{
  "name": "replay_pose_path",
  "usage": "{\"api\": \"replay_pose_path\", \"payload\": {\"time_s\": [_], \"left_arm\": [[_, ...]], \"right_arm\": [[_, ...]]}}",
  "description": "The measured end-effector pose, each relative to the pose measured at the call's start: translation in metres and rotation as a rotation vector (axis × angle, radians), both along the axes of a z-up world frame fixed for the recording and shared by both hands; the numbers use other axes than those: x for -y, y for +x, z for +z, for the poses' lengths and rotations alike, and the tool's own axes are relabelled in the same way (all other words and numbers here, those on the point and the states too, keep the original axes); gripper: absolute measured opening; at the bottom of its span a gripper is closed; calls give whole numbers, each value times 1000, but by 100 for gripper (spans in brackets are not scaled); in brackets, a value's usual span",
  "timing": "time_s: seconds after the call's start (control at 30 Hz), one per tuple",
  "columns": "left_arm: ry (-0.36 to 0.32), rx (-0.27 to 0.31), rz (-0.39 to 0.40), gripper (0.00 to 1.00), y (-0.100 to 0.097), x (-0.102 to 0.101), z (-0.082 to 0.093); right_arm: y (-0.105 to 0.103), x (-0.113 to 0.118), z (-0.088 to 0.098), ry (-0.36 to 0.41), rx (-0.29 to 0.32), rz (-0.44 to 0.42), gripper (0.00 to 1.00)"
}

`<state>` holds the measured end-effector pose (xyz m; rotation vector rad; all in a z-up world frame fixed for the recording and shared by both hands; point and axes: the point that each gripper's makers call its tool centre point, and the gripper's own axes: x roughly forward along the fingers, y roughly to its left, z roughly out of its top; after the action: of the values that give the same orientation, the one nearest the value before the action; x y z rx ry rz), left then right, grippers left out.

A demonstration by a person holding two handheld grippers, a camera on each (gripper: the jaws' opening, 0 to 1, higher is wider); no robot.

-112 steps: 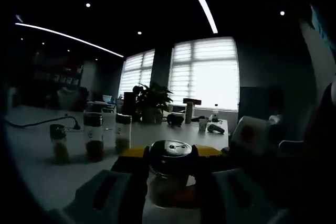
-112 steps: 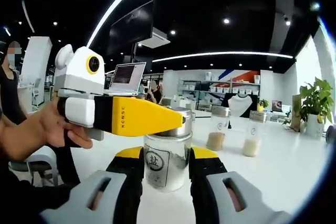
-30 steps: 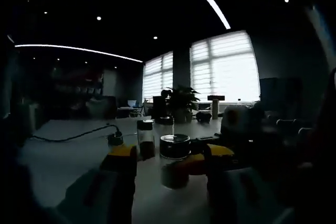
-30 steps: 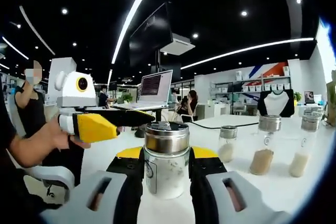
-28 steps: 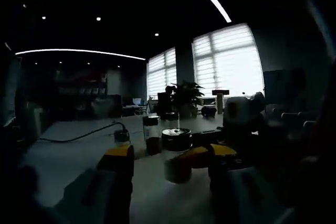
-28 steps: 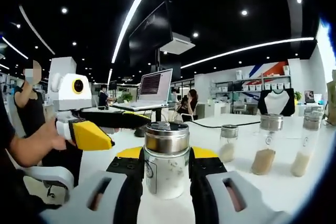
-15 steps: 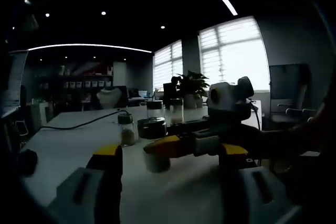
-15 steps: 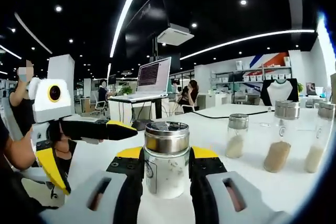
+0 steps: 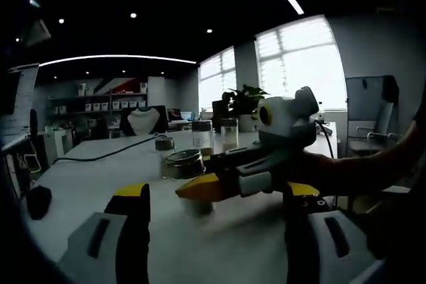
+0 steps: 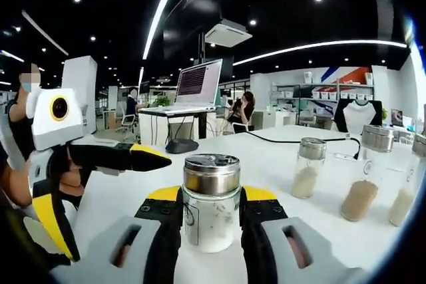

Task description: Rotate the seasoning bottle until the label or dispensing opening points toward the visible target arrow and the bottle remains upright within the marked orientation range

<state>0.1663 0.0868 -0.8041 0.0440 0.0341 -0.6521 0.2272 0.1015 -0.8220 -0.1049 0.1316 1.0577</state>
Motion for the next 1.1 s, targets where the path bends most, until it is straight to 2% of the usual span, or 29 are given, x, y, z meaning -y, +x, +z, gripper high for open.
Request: {"api": "replay_pose_path", "payload": {"time_s": [0.3, 0.4, 0.47, 0.5, 0.77, 0.9, 1.03, 1.1], "left_arm": [[-8, -7, 12, 86, 0, -5, -1], [-5, -6, 6, 86, 0, -3, -1], [0, -5, 4, 85, -1, -2, -2], [1, -5, 4, 85, -1, -2, -2], [-6, -12, 4, 85, -1, -1, -4], [-3, -14, -6, 85, -1, 3, -6], [3, -20, -6, 86, -1, 5, -9], [0, -22, -7, 86, -2, 6, -10]], "right_arm": [[2, 0, -1, 5, -6, -30, 31], [3, 0, -2, -18, -1, -47, 31], [8, 5, -8, -46, 1, -88, 31], [9, 4, -8, -20, -8, -78, 31], [10, 2, -9, -9, -22, -68, 32], [8, 3, -16, -67, -31, -51, 32], [3, 5, -14, -81, -24, -43, 34], [2, 7, -15, -100, -12, -45, 31]]}}
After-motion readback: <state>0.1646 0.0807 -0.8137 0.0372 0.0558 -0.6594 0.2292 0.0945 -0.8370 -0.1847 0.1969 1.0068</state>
